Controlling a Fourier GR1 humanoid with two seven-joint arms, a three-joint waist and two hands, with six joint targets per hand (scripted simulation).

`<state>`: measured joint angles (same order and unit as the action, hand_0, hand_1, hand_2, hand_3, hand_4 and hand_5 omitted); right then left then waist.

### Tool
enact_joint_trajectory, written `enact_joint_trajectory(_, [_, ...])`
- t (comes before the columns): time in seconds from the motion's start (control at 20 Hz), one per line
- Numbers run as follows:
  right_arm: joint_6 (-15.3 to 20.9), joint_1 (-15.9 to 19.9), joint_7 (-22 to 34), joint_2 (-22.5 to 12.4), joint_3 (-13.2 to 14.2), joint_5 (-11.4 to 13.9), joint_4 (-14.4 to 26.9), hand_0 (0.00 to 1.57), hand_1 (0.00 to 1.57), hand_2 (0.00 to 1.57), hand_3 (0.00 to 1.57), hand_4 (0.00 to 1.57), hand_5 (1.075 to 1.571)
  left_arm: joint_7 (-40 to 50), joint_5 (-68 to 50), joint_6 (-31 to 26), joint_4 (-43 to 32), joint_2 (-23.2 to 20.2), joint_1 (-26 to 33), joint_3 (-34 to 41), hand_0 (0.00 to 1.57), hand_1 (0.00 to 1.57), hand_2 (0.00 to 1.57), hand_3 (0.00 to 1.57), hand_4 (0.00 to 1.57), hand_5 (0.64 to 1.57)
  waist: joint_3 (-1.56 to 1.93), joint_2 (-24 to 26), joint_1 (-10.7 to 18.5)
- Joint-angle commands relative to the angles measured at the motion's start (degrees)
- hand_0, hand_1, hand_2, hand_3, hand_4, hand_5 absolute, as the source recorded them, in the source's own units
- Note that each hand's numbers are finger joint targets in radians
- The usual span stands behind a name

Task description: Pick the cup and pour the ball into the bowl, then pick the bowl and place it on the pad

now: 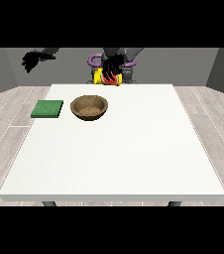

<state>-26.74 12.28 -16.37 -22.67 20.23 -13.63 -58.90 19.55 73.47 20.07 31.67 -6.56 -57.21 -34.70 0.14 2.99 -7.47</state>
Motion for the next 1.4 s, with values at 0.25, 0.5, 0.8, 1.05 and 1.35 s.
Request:
enact_joint_trajectory(0.25, [0.00,-0.03,-0.44,0.82,-0.91,0.77,0.72,0.00,0.00,0.00,0.00,0.00,1.571,1.34,16.19,-12.48,-4.76,2.11,-3.48,-13.61,1.48,1.48,1.57,1.57,1.47,1.234,-0.08,2.15,-0.52])
enact_joint_trajectory(0.5, [0.44,-0.52,-2.18,0.88,-1.09,1.68,0.70,0.00,0.00,0.00,0.00,0.00,1.571,1.70,20.77,-15.09,-3.39,4.28,-3.36,-14.49,1.45,1.45,1.57,1.57,1.53,1.131,-0.12,0.23,0.42])
enact_joint_trajectory(0.8, [4.60,0.17,4.34,3.31,-1.61,1.20,0.96,0.00,0.00,0.00,0.00,0.10,1.565,1.30,8.83,-8.35,2.90,3.23,-0.83,-1.02,1.48,1.48,1.57,1.57,1.50,1.222,-0.42,1.37,4.40])
enact_joint_trajectory(1.05, [6.96,-0.10,4.12,3.66,0.27,0.30,0.91,0.00,0.00,0.00,0.00,0.25,1.567,2.10,-7.87,2.58,10.64,3.20,4.48,15.36,1.24,1.24,1.54,1.43,1.51,1.196,-0.79,0.73,9.83])
enact_joint_trajectory(1.35, [9.08,3.69,2.85,7.62,-0.90,-0.10,-0.98,0.00,0.00,0.00,0.00,0.35,1.567,-4.16,-34.00,11.10,21.29,6.51,15.87,25.70,0.00,0.00,0.00,0.00,0.42,1.561,-1.60,-7.58,8.58])
